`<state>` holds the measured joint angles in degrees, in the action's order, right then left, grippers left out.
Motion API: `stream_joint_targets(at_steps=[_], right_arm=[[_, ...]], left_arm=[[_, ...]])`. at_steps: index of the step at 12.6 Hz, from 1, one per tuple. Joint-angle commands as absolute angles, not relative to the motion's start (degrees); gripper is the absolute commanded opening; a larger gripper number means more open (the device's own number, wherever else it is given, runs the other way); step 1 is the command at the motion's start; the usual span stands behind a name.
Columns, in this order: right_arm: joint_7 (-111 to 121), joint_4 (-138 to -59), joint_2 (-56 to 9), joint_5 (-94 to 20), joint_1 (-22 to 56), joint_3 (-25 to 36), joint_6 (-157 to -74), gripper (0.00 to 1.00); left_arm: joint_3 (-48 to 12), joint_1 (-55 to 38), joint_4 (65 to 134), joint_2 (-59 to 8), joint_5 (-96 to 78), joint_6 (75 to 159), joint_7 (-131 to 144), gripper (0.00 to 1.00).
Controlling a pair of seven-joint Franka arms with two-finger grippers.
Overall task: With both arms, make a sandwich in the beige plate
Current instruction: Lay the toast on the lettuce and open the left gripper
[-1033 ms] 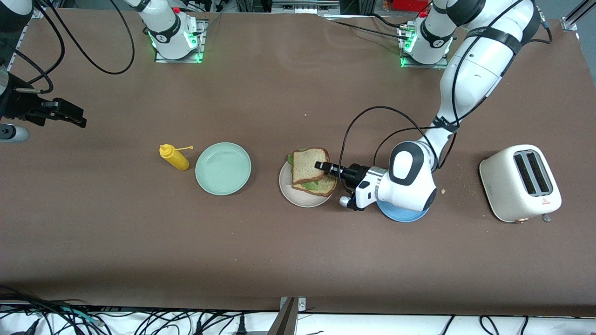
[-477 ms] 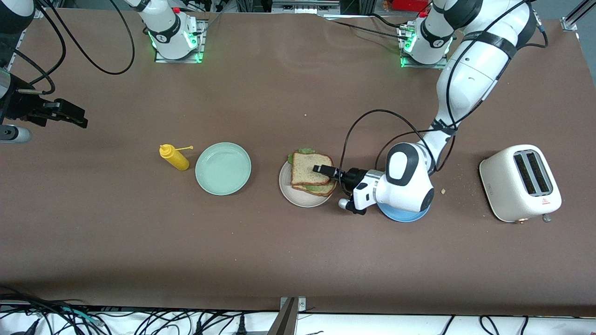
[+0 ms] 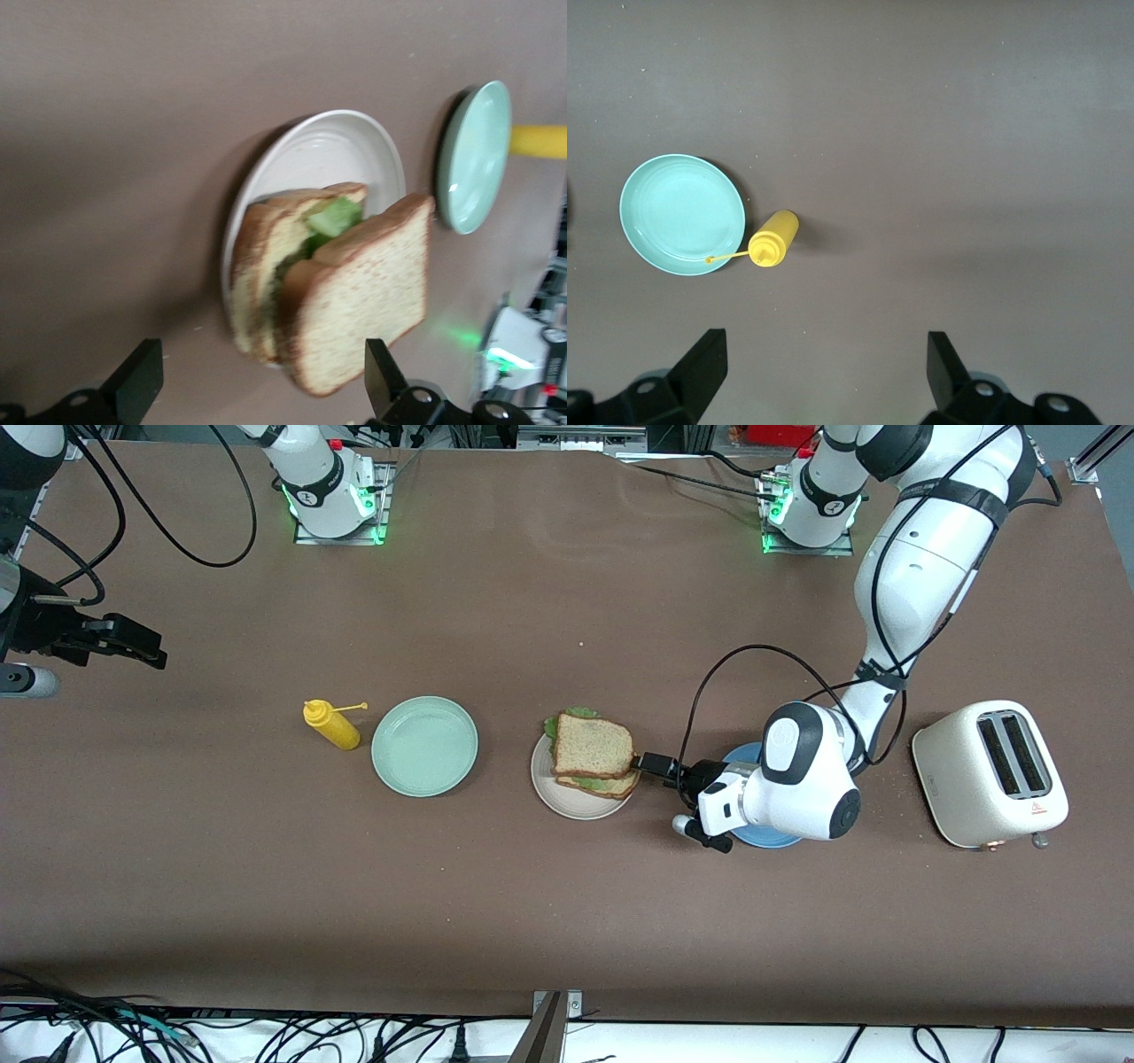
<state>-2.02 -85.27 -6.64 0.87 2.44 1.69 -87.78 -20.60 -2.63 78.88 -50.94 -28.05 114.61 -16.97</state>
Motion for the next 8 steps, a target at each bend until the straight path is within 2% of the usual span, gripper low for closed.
stream_joint_targets(at_steps=[1,3,8], right_arm=[[-2.6,-85.3,-6.5,0.3,2.5,1.8,-87.9,1.00],[-2.6,-85.3,-6.5,0.3,2.5,1.8,-87.9,1.00],[-2.7,-85.3,-6.5,0.2,2.5,1.8,-88.0,1.00]], left_arm=[[-18.2,-2.7,79.5,-47.1,-20.2,113.8,-16.8,1.00],[-15.7,-2.5,79.9,-43.8,-14.7,112.7,-16.7,1.00],[-11.3,-2.2,79.8,-33.2,-2.7,102.6,-13.8,1.00]])
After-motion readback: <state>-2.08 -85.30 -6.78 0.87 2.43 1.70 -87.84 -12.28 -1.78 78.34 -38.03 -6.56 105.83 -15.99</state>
